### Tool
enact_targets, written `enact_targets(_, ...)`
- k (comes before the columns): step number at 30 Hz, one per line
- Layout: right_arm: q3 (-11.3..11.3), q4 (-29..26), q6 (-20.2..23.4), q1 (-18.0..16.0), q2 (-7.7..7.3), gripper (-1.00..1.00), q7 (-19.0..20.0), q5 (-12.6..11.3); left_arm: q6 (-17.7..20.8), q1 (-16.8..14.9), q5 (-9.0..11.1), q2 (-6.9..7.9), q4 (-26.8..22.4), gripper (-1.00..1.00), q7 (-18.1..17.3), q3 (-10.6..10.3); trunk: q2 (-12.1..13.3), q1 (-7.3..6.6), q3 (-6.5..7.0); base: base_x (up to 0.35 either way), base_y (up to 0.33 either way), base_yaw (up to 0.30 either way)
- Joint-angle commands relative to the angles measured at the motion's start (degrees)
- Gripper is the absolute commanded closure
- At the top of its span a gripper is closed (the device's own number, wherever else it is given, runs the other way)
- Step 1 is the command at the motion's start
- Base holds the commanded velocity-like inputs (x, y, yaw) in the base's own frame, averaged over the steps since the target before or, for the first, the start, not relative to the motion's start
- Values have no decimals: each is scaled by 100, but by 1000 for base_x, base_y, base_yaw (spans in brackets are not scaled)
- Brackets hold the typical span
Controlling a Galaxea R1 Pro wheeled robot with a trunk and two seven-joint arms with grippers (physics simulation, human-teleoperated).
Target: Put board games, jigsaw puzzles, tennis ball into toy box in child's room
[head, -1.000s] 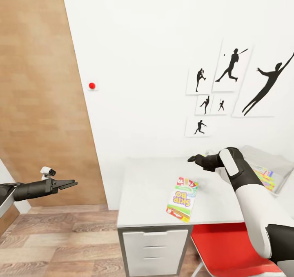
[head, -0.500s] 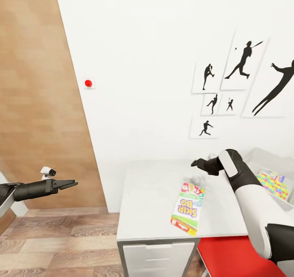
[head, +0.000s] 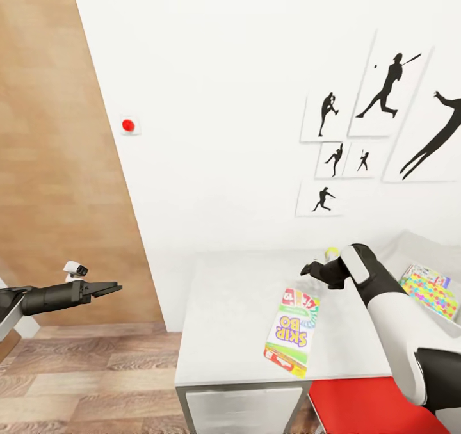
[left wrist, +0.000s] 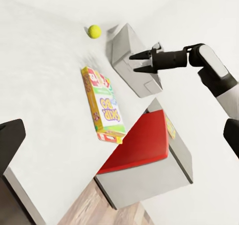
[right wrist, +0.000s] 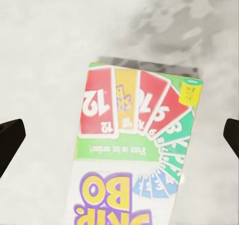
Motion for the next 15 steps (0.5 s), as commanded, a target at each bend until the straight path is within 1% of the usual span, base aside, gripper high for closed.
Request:
enact_targets(1,-8,42,14,-5,-1,-100,-57,-61,60,-7,31,8,2,-100,-18,-37,-10,2,-19,5,-3,0)
enact_targets(6,-12,224,21,10,-11,-100,-52,-53,62,-6,36,8,3,-100,-18,-37,-10,2,-60,2,-1,0)
enact_targets(15,-16,272,20,21,-12,-100,-57,-51,68,-6,31,16,3,-100,-18,-37,-10,2,-89,0,0,0)
